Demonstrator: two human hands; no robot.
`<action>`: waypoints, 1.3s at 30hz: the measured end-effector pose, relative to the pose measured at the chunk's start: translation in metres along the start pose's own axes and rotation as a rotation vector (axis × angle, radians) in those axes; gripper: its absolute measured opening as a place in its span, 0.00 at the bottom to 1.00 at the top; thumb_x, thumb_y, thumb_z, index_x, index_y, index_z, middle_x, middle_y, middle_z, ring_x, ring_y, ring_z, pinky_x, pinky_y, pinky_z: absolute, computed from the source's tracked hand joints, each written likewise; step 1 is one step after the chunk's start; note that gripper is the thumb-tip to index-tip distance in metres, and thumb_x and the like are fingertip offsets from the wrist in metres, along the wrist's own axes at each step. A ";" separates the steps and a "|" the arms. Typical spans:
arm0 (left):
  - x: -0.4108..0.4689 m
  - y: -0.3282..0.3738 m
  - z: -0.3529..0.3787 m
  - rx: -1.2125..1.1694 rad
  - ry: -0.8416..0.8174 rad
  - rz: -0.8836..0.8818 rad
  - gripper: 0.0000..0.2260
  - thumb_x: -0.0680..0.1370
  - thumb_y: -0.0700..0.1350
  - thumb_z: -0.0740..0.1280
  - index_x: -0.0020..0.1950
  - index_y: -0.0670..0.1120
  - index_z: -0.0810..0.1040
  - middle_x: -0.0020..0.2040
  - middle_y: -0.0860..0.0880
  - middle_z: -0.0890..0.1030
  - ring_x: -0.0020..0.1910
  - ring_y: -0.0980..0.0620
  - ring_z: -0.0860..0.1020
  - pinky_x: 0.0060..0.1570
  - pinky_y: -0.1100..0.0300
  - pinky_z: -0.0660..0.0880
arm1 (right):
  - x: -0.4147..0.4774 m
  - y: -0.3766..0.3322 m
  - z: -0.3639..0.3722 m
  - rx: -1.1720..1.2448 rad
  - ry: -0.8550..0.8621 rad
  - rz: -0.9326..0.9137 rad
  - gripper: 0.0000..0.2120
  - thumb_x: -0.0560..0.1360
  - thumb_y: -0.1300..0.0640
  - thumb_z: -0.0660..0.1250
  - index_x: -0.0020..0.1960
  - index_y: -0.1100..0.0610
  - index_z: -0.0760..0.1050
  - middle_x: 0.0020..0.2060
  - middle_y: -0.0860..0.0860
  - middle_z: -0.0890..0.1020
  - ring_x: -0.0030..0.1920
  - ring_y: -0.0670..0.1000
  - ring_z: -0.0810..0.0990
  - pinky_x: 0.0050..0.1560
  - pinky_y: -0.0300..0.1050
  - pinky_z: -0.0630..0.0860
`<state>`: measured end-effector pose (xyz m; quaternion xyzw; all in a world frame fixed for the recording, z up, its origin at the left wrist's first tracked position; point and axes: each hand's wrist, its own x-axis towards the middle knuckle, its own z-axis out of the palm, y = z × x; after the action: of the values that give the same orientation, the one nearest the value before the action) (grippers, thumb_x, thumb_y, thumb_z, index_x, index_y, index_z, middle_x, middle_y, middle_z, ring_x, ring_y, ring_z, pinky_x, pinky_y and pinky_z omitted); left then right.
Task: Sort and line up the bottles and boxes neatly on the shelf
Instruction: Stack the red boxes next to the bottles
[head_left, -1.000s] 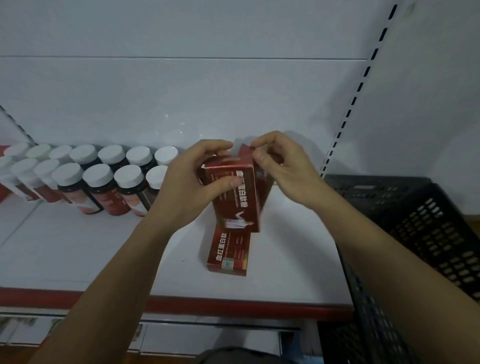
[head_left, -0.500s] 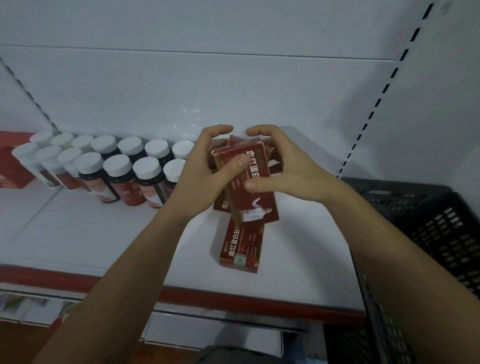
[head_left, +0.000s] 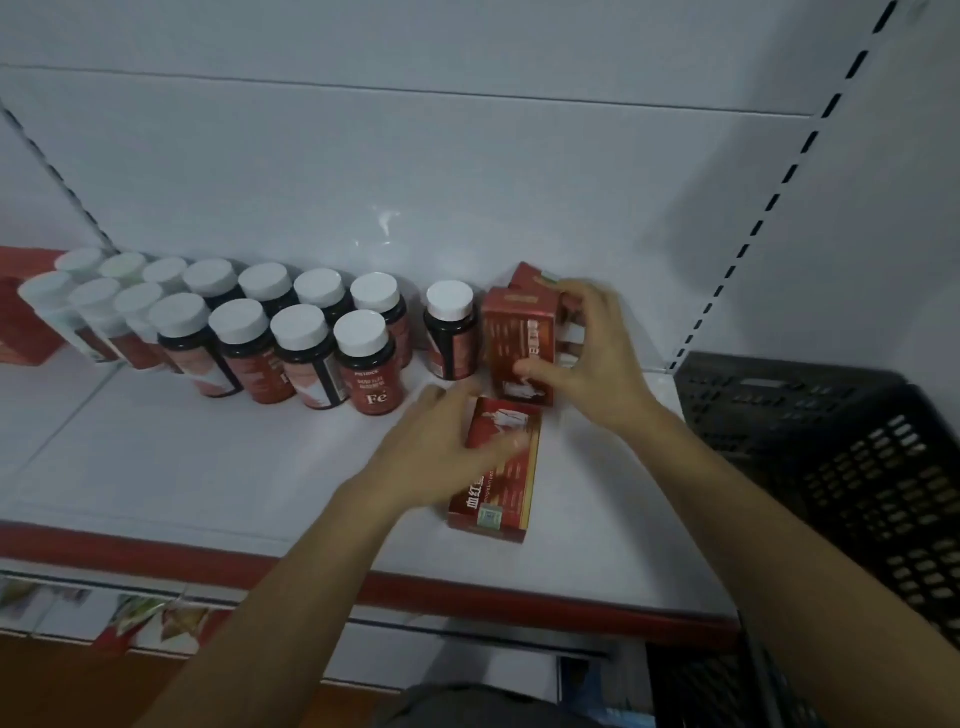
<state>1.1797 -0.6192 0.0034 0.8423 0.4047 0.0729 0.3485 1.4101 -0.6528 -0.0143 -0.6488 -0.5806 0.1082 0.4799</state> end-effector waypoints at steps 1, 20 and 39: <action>-0.002 -0.001 0.008 0.074 -0.035 -0.017 0.38 0.71 0.71 0.69 0.76 0.58 0.62 0.63 0.53 0.70 0.65 0.51 0.71 0.64 0.48 0.74 | -0.004 0.006 0.007 -0.007 0.011 -0.010 0.41 0.68 0.42 0.80 0.75 0.46 0.64 0.68 0.50 0.65 0.69 0.49 0.70 0.67 0.57 0.76; -0.007 -0.008 0.027 -0.555 0.176 -0.018 0.27 0.76 0.42 0.75 0.66 0.62 0.66 0.55 0.54 0.81 0.51 0.58 0.82 0.52 0.56 0.81 | -0.089 -0.034 0.012 0.190 -0.233 0.480 0.20 0.77 0.37 0.66 0.65 0.42 0.68 0.54 0.45 0.80 0.52 0.46 0.82 0.45 0.36 0.79; -0.017 0.000 -0.024 -0.798 0.368 0.214 0.12 0.79 0.45 0.67 0.62 0.48 0.76 0.57 0.46 0.83 0.59 0.47 0.81 0.56 0.50 0.79 | -0.091 -0.033 -0.010 0.778 -0.003 0.578 0.19 0.74 0.48 0.71 0.63 0.51 0.76 0.57 0.50 0.85 0.57 0.55 0.84 0.52 0.52 0.82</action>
<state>1.1588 -0.6193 0.0244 0.6522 0.3109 0.4072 0.5586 1.3686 -0.7402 -0.0224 -0.5557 -0.2934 0.4473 0.6364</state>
